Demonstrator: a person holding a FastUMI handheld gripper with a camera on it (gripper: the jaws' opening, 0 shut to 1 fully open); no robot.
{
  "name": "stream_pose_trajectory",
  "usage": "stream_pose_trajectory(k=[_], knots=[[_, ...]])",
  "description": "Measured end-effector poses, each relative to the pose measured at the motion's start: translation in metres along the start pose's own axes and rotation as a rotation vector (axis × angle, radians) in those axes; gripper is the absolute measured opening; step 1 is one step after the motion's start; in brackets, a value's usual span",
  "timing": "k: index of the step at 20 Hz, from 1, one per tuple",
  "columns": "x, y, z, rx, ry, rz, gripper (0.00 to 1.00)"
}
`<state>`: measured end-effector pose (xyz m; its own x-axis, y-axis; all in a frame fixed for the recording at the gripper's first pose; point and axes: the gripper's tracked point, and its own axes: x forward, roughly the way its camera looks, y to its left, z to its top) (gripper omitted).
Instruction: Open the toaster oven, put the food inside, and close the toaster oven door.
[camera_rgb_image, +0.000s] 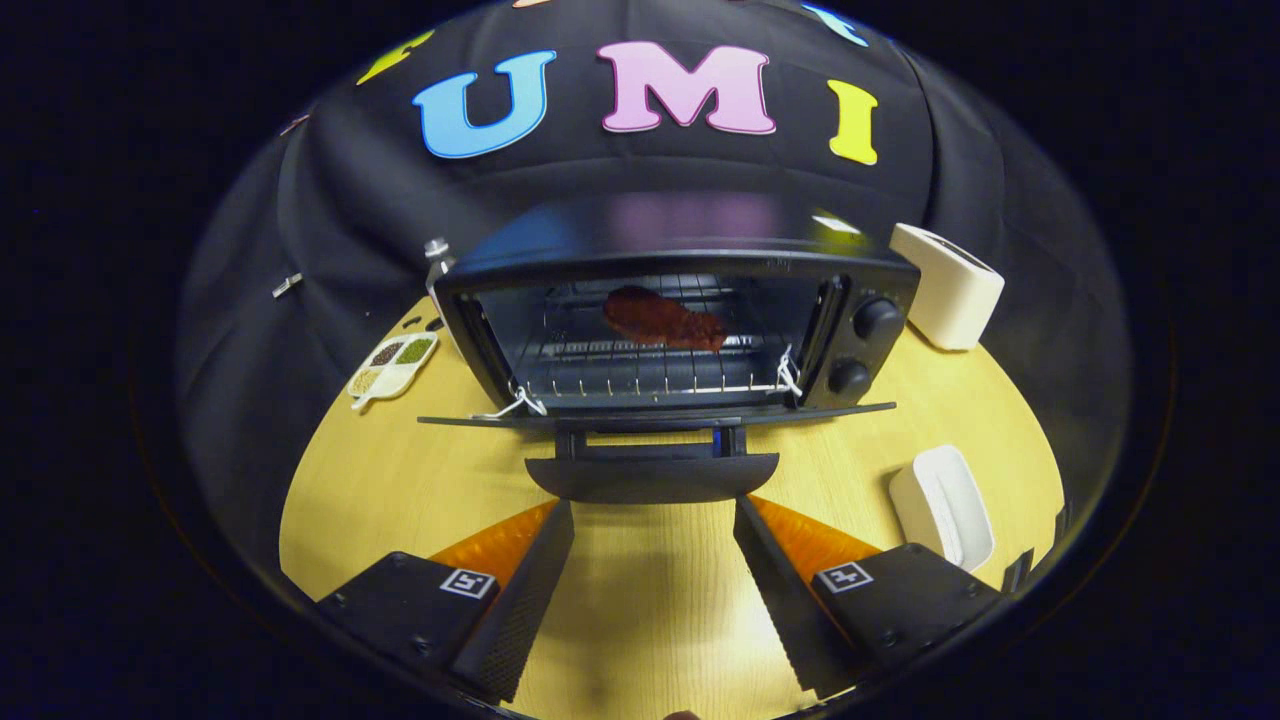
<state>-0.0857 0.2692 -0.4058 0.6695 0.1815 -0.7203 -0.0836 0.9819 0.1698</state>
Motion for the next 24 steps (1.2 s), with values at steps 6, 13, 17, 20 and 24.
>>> stream_pose_trajectory(k=[6, 13, 17, 20, 24], knots=[[-0.01, -0.005, 0.05, 0.04, -0.078, -0.006, 1.0], [-0.022, -0.01, 0.062, -0.003, -0.135, -0.009, 0.99], [-0.038, -0.012, 0.074, 0.005, -0.178, 0.002, 0.99], [-0.053, -0.021, 0.098, -0.024, -0.253, -0.011, 0.99], [-0.074, -0.026, 0.13, -0.048, -0.332, -0.009, 0.99]])
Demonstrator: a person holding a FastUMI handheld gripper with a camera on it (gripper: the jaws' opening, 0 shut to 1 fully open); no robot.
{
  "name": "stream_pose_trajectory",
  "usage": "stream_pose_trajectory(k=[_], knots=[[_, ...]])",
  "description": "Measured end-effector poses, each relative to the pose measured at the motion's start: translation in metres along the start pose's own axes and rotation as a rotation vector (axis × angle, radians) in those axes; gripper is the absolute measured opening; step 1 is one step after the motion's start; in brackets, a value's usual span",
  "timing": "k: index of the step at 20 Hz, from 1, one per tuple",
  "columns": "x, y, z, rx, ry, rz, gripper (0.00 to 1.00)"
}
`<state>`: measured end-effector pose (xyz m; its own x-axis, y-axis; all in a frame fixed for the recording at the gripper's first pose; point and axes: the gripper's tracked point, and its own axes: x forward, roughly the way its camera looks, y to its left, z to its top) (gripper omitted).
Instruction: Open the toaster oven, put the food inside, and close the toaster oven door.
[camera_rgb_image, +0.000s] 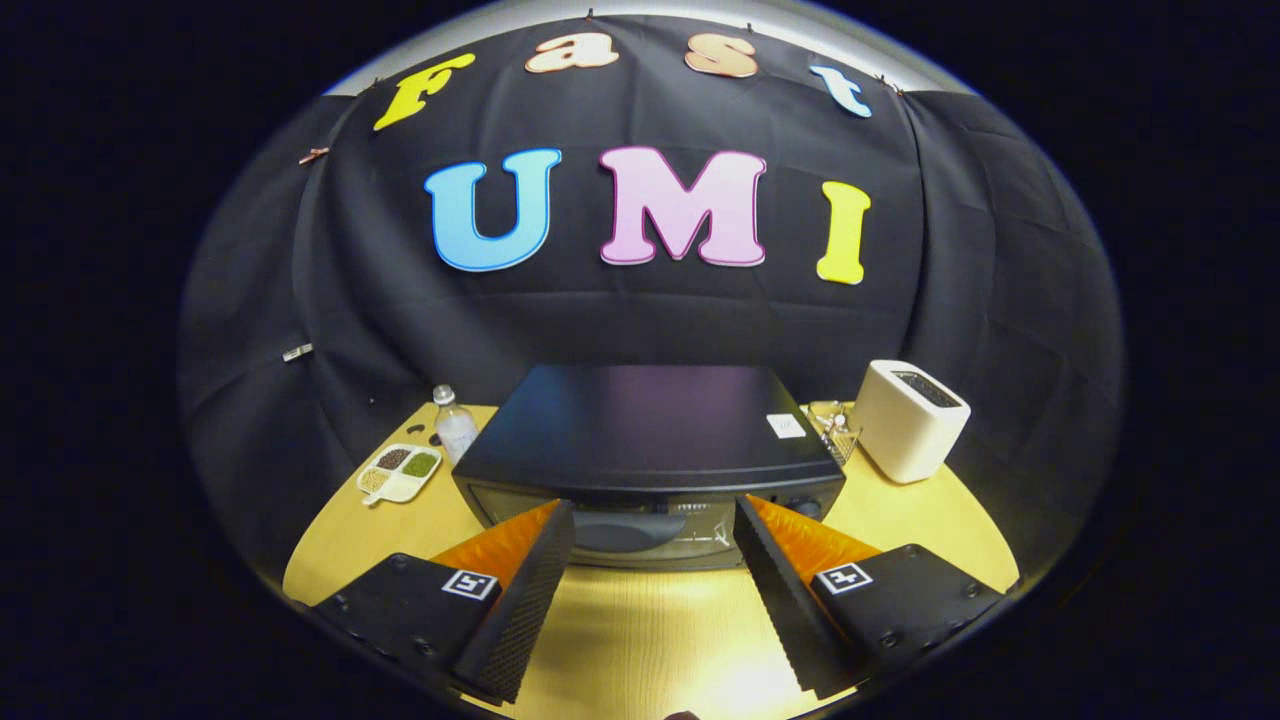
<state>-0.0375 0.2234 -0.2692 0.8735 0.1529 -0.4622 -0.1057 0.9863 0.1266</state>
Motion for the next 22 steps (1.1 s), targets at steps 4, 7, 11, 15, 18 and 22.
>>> stream_pose_trajectory(k=[4, 7, 11, 15, 18, 22], knots=[[-0.009, -0.009, 0.041, 0.03, -0.07, 0.007, 0.99], [-0.017, -0.021, 0.072, 0.036, -0.115, 0.005, 0.99], [-0.034, -0.039, 0.115, 0.041, -0.194, -0.002, 0.99], [-0.056, -0.058, 0.151, -0.022, -0.271, -0.027, 0.99], [-0.074, -0.067, 0.167, -0.063, -0.308, -0.039, 0.99], [-0.092, -0.085, 0.175, -0.039, -0.323, -0.048, 0.99]])
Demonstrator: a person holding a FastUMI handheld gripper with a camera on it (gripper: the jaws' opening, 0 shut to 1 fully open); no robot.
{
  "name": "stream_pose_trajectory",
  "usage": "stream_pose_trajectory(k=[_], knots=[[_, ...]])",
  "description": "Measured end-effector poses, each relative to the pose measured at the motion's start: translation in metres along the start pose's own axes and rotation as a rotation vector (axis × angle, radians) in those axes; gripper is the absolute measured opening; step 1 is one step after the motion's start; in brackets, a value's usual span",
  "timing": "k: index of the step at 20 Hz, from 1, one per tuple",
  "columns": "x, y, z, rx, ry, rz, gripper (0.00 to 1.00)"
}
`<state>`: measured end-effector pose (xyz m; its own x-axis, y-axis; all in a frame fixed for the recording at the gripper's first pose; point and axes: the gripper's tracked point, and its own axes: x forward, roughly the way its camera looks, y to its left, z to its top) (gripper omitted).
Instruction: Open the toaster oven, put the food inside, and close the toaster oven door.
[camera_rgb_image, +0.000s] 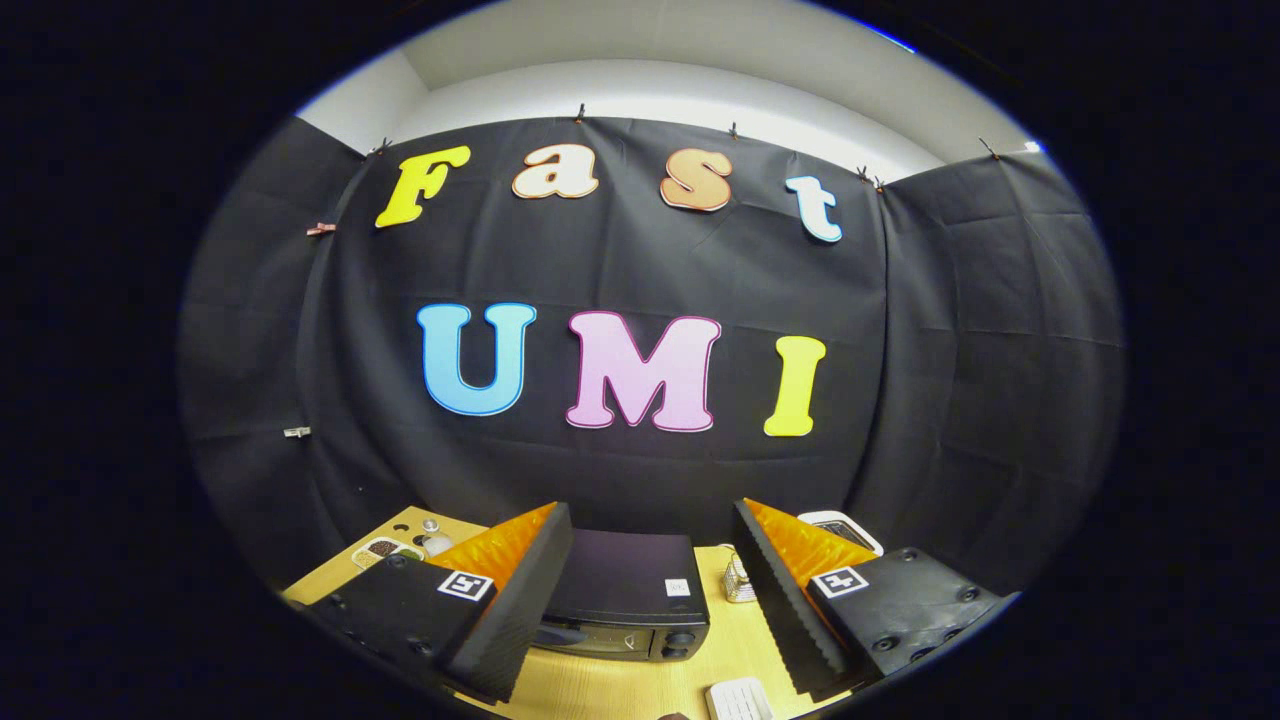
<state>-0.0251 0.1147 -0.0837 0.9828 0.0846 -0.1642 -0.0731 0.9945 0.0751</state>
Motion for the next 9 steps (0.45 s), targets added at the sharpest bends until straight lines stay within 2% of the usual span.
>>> stream_pose_trajectory(k=[9], knots=[[0.003, -0.042, 0.038, -0.022, -0.064, -0.071, 0.99]])
